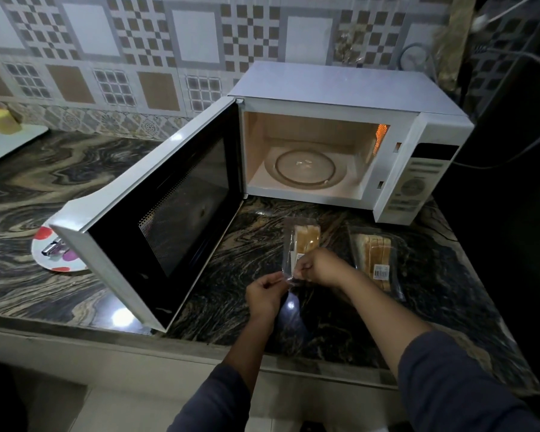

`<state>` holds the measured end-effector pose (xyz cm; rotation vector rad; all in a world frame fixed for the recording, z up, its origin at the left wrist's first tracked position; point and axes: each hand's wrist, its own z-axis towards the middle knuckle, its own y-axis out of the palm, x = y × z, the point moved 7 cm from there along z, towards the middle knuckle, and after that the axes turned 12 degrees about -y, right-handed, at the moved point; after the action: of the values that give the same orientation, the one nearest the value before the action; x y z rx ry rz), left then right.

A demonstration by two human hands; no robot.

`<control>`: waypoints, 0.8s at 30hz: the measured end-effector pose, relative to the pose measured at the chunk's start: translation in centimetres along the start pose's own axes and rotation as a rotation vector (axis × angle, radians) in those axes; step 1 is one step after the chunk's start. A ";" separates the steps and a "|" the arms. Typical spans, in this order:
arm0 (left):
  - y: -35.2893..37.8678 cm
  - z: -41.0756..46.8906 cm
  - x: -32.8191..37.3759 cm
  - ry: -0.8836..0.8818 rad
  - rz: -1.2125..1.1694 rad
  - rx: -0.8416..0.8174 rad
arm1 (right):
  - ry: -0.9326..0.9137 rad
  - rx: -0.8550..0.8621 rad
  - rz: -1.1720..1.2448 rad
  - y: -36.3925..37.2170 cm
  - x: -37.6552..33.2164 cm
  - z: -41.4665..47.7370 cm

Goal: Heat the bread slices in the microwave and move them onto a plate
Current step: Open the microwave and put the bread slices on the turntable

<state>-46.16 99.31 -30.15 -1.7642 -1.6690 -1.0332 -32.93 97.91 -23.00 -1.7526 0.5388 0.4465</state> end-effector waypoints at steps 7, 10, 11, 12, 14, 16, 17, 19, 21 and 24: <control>-0.4 -0.4 0.3 0.050 0.073 0.002 | -0.082 0.085 0.014 -6.7 -2.7 -1.1; -0.3 -0.6 0.5 0.108 0.143 0.003 | -0.161 0.379 -0.079 -10.3 -3.9 -1.6; -0.3 -0.7 0.6 0.127 0.160 0.004 | -0.173 0.498 -0.136 -11.3 -4.3 -1.8; -0.2 -0.7 0.6 0.142 0.175 0.010 | -0.173 0.600 -0.183 -12.0 -4.7 -2.1; -0.2 -0.6 0.7 0.160 0.202 0.032 | -0.171 0.728 -0.212 -12.4 -4.9 -2.3; -0.3 -0.4 0.6 0.169 0.241 0.057 | -0.222 0.789 -0.206 -12.0 -5.1 -2.4; -0.2 -0.4 0.8 0.181 0.267 0.065 | -0.261 0.814 -0.205 -11.7 -5.3 -2.6; 0.0 -0.3 1.3 0.196 0.323 0.067 | -0.328 0.876 -0.201 -11.1 -5.5 -3.0; 0.2 0.2 1.7 0.201 0.385 0.061 | -0.332 0.894 -0.221 -10.4 -5.2 -3.1; 0.4 1.1 2.2 0.149 0.403 0.052 | -0.247 0.831 -0.223 -9.4 -3.9 -2.2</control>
<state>-45.69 101.48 -28.99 -1.8393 -1.1748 -0.9006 -30.72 98.15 -12.87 -0.9254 0.2799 0.2219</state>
